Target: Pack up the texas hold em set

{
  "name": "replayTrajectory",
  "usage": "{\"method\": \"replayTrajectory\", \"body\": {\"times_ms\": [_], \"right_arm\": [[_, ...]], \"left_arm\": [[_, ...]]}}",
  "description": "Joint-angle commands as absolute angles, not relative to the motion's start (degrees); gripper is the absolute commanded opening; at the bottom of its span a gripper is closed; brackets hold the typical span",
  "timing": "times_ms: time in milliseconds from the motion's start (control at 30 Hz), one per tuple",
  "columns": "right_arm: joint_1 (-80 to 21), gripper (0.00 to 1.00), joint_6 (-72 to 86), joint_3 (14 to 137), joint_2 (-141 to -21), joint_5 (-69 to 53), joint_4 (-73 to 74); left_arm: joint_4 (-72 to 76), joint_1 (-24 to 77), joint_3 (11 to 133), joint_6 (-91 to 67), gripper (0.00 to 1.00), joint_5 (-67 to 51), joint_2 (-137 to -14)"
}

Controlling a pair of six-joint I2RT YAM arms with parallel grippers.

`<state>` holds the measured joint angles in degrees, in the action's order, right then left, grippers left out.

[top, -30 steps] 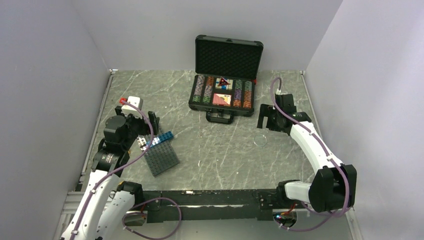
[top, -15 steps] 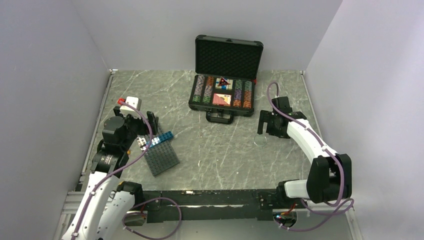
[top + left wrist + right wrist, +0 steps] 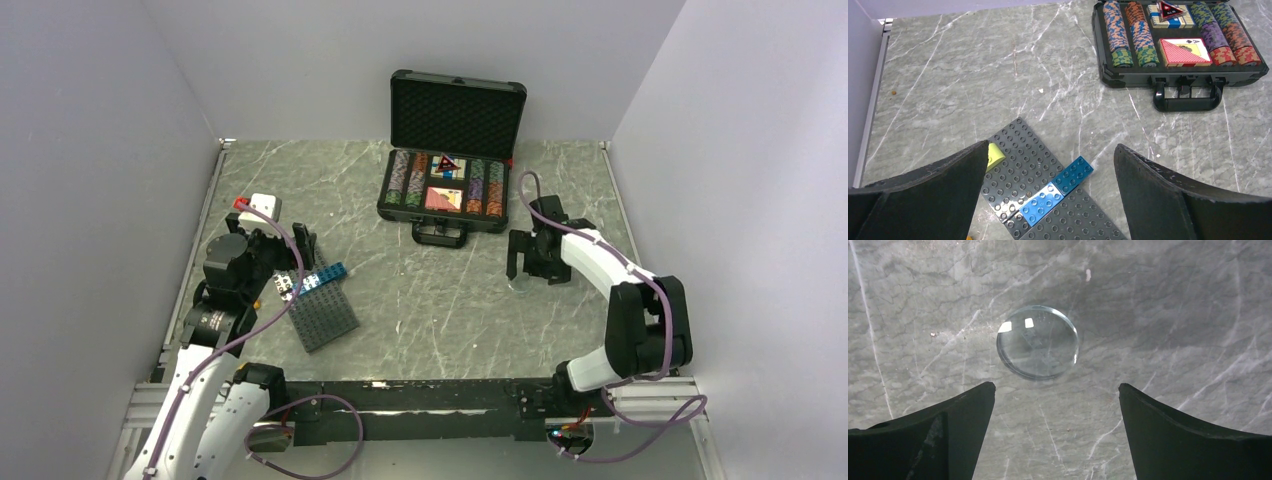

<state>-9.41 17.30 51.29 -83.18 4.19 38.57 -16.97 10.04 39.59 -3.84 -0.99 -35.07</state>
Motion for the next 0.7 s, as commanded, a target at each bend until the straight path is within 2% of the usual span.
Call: {"method": "replayTrajectory", "body": {"times_ms": [0, 300, 667], "right_arm": [[-10.24, 0.97, 17.4, 53.82, -85.24, 4.66, 37.85], [-12.3, 0.92, 18.43, 56.42, -89.89, 5.78, 36.89], [-13.84, 0.87, 20.22, 53.98, -92.21, 8.24, 35.75]], "left_arm": [[-14.84, 9.76, 39.89, -3.6, 0.99, -1.3, -34.58], [-14.85, 9.8, 39.89, -3.73, 0.99, -1.74, -34.61], [-14.78, 9.79, 39.73, -3.96, 0.99, -2.17, -34.62]]}}
